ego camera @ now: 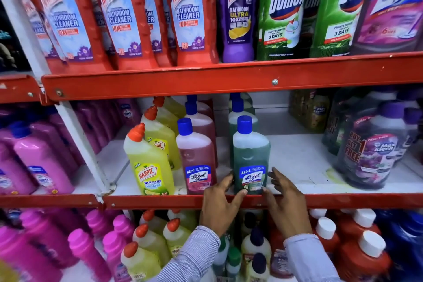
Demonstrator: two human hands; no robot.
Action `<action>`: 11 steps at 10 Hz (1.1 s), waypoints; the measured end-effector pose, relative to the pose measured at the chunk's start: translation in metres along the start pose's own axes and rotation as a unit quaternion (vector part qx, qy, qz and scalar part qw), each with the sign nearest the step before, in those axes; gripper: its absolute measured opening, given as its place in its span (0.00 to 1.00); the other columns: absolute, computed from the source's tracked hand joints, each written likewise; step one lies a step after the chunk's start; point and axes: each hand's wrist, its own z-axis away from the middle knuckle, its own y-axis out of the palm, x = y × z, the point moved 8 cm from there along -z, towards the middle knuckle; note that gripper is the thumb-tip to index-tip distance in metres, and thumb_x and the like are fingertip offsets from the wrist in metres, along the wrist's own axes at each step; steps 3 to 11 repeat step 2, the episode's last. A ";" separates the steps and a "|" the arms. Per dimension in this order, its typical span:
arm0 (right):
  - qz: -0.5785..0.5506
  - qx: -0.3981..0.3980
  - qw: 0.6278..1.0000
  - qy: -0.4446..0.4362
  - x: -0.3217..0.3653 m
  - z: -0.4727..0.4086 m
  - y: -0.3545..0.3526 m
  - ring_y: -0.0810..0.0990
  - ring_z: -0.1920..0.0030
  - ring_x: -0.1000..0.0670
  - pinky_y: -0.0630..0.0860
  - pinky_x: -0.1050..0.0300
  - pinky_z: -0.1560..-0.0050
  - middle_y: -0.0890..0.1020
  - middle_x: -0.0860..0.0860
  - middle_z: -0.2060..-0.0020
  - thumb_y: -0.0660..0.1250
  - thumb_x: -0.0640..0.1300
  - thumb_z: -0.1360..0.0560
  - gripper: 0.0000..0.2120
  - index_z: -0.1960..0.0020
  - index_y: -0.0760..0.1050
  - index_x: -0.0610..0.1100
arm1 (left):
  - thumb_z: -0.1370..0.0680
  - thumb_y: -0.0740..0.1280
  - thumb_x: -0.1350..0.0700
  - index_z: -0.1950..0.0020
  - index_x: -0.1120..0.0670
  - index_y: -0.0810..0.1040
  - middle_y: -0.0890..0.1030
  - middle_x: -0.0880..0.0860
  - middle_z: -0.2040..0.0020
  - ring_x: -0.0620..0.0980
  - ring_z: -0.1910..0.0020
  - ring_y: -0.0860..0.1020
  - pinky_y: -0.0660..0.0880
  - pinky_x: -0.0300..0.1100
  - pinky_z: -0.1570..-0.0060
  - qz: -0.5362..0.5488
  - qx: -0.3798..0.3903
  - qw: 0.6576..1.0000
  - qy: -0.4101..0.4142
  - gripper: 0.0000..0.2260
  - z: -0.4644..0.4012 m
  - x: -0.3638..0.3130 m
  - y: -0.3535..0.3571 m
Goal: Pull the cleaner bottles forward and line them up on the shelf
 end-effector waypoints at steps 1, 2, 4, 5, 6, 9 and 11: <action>-0.051 -0.164 0.985 0.007 0.005 0.025 -0.058 0.82 0.50 0.47 0.75 0.64 0.45 0.84 0.46 0.46 0.74 0.36 0.30 0.21 0.38 0.76 0.47 | 0.25 0.73 0.44 0.27 0.48 0.73 0.80 0.46 0.32 0.44 0.36 0.80 0.77 0.48 0.35 -0.022 -0.026 0.998 0.051 0.27 0.017 -0.024 -0.018; -0.064 -0.358 0.931 -0.011 0.034 0.052 -0.139 0.79 0.57 0.44 0.75 0.60 0.49 0.82 0.44 0.53 0.73 0.40 0.28 0.16 0.42 0.77 0.42 | 0.25 0.72 0.46 0.26 0.50 0.72 0.73 0.49 0.25 0.48 0.28 0.72 0.72 0.52 0.31 -0.092 -0.119 0.967 0.207 0.28 0.027 -0.093 -0.065; -0.064 -0.358 0.931 -0.011 0.034 0.052 -0.139 0.79 0.57 0.44 0.75 0.60 0.49 0.82 0.44 0.53 0.73 0.40 0.28 0.16 0.42 0.77 0.42 | 0.25 0.72 0.46 0.26 0.50 0.72 0.73 0.49 0.25 0.48 0.28 0.72 0.72 0.52 0.31 -0.092 -0.119 0.967 0.207 0.28 0.027 -0.093 -0.065; -0.064 -0.358 0.931 -0.011 0.034 0.052 -0.139 0.79 0.57 0.44 0.75 0.60 0.49 0.82 0.44 0.53 0.73 0.40 0.28 0.16 0.42 0.77 0.42 | 0.25 0.72 0.46 0.26 0.50 0.72 0.73 0.49 0.25 0.48 0.28 0.72 0.72 0.52 0.31 -0.092 -0.119 0.967 0.207 0.28 0.027 -0.093 -0.065; -0.064 -0.358 0.931 -0.011 0.034 0.052 -0.139 0.79 0.57 0.44 0.75 0.60 0.49 0.82 0.44 0.53 0.73 0.40 0.28 0.16 0.42 0.77 0.42 | 0.25 0.72 0.46 0.26 0.50 0.72 0.73 0.49 0.25 0.48 0.28 0.72 0.72 0.52 0.31 -0.092 -0.119 0.967 0.207 0.28 0.027 -0.093 -0.065; -0.064 -0.358 0.931 -0.011 0.034 0.052 -0.139 0.79 0.57 0.44 0.75 0.60 0.49 0.82 0.44 0.53 0.73 0.40 0.28 0.16 0.42 0.77 0.42 | 0.25 0.72 0.46 0.26 0.50 0.72 0.73 0.49 0.25 0.48 0.28 0.72 0.72 0.52 0.31 -0.092 -0.119 0.967 0.207 0.28 0.027 -0.093 -0.065; -0.064 -0.358 0.931 -0.011 0.034 0.052 -0.139 0.79 0.57 0.44 0.75 0.60 0.49 0.82 0.44 0.53 0.73 0.40 0.28 0.16 0.42 0.77 0.42 | 0.25 0.72 0.46 0.26 0.50 0.72 0.73 0.49 0.25 0.48 0.28 0.72 0.72 0.52 0.31 -0.092 -0.119 0.967 0.207 0.28 0.027 -0.093 -0.065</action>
